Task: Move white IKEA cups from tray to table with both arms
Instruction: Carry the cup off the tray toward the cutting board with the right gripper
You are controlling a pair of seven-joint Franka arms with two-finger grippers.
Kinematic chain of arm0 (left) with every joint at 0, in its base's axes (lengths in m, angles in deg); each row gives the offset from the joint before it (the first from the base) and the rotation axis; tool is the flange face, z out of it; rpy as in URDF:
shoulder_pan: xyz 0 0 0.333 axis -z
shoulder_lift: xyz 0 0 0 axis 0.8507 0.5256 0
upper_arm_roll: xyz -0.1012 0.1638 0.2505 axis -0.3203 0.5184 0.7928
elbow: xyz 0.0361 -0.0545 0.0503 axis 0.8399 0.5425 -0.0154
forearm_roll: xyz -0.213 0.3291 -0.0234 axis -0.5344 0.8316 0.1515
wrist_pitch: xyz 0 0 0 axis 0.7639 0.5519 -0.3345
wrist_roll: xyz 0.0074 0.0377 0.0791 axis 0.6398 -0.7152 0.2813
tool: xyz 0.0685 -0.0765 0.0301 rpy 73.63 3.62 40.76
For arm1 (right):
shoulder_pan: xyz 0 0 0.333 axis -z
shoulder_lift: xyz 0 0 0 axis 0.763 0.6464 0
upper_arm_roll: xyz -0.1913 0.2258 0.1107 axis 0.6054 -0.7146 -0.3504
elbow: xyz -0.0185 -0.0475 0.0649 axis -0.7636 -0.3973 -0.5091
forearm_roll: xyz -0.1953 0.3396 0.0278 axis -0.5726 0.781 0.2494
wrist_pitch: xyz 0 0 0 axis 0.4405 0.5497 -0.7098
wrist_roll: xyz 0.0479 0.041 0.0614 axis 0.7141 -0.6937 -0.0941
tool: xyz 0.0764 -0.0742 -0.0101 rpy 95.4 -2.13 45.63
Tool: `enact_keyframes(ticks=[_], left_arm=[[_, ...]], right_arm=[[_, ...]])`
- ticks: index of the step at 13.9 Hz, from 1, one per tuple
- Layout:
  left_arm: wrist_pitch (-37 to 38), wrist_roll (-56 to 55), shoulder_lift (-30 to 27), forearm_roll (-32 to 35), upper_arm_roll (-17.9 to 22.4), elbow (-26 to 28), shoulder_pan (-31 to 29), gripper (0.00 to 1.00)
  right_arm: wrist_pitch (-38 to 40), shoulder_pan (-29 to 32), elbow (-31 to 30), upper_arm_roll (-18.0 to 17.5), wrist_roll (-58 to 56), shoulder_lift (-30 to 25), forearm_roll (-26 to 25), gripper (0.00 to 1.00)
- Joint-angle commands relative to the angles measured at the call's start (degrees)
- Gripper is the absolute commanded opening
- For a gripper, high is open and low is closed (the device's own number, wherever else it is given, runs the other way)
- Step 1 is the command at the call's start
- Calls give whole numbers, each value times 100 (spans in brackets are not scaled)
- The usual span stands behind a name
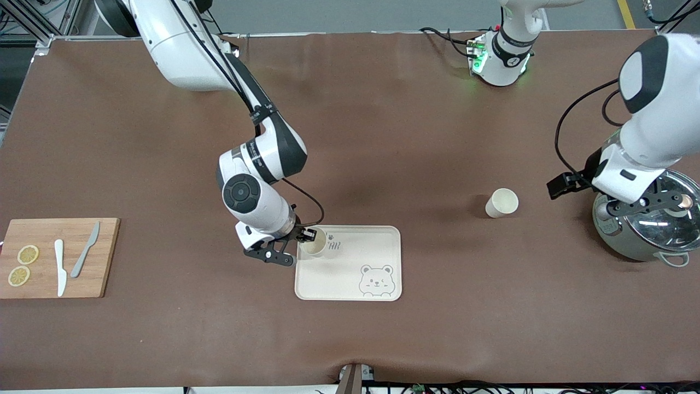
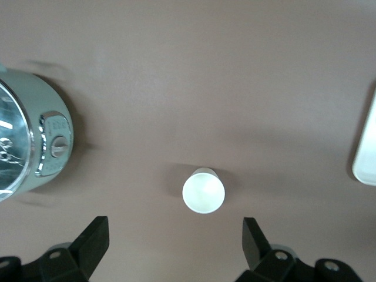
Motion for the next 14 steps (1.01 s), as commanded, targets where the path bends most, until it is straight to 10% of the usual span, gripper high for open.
enact_keyframes(ticks=[1, 14], left_arm=[[677, 294, 49, 0, -70, -557, -49, 100], [1620, 374, -662, -316, -114, -893, -32, 100]], right_arm=[[365, 217, -346, 59, 47, -429, -30, 0], [498, 2037, -3545, 77, -2669, -3074, -266, 0]])
